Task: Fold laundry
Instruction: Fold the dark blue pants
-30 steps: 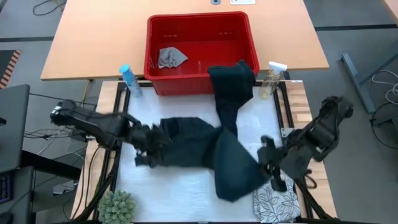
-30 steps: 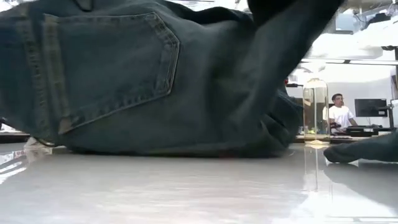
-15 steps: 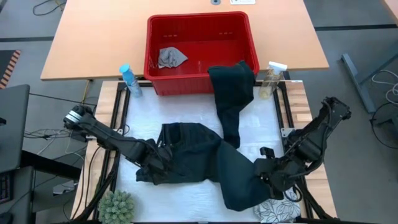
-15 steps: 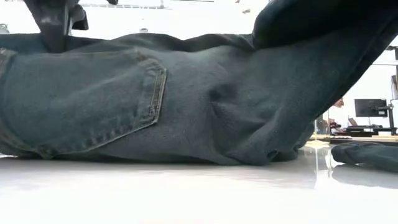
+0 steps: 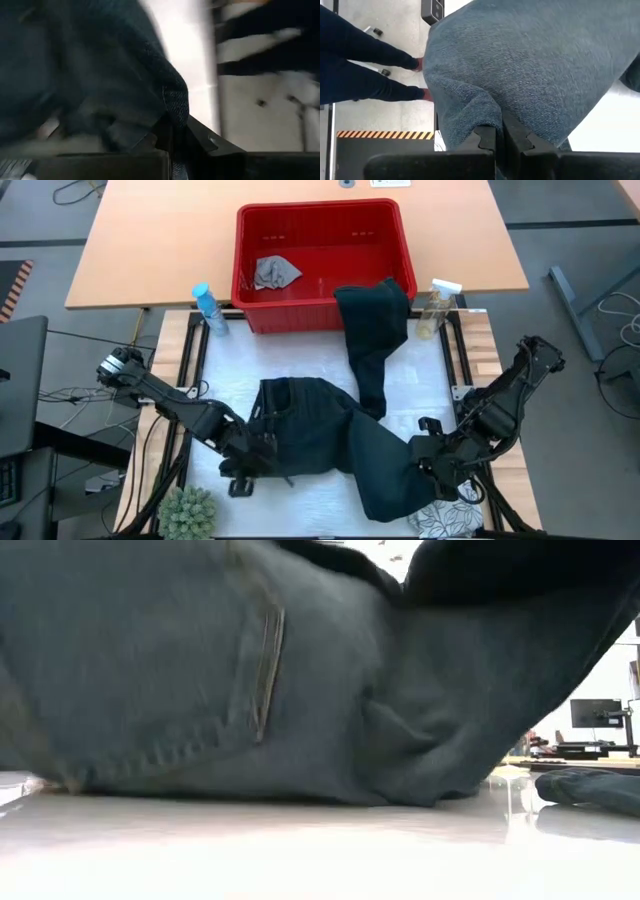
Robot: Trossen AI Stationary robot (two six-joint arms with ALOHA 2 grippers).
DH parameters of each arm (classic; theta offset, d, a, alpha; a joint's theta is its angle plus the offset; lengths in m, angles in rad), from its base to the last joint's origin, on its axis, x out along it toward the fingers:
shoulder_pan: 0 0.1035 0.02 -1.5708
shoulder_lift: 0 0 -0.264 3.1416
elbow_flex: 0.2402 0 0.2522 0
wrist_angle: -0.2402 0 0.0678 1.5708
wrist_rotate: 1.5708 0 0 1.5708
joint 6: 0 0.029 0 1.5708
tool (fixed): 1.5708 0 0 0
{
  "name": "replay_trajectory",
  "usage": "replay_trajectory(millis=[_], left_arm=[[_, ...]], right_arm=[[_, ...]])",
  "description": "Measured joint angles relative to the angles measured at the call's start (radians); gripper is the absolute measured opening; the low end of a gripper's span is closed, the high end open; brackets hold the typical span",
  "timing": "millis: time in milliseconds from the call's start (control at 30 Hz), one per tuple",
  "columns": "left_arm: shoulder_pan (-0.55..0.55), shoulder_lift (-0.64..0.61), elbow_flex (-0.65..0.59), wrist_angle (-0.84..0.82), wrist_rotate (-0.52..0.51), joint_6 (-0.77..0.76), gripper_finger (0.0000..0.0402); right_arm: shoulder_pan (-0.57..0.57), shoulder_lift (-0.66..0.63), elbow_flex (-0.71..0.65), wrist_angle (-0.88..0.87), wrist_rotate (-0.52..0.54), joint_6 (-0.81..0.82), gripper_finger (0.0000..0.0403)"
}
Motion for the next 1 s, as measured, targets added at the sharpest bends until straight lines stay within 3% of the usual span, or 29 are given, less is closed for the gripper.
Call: replay_trajectory(millis=[133, 267, 467, 567, 800, 1000], left_arm=[[-0.036, -0.016, 0.000, 0.136, 0.037, 0.070, 0.0009], [-0.036, -0.014, 0.000, 0.127, 0.039, 0.065, 0.0010], [-0.038, -0.013, -0.029, 0.106, -0.036, 0.026, 0.0010], [-0.037, -0.014, -0.036, 0.117, -0.013, 0.026, 0.0016], [-0.039, -0.013, -0.038, 0.171, 0.115, 0.034, 0.0091], [-0.060, -0.013, -0.038, 0.326, 0.140, -0.003, 0.0175]], right_arm=[[0.001, 0.000, 0.000, 0.000, -0.003, 0.000, 0.0032], [0.001, 0.000, 0.000, 0.000, -0.003, 0.000, 0.0033], [0.001, 0.000, 0.000, 0.000, 0.004, 0.000, 0.0031], [0.001, 0.000, 0.000, 0.000, 0.004, 0.000, 0.0033], [0.001, 0.000, 0.000, 0.001, 0.005, 0.001, 0.0032], [0.001, 0.000, 0.000, 0.002, 0.005, 0.011, 0.0035]])
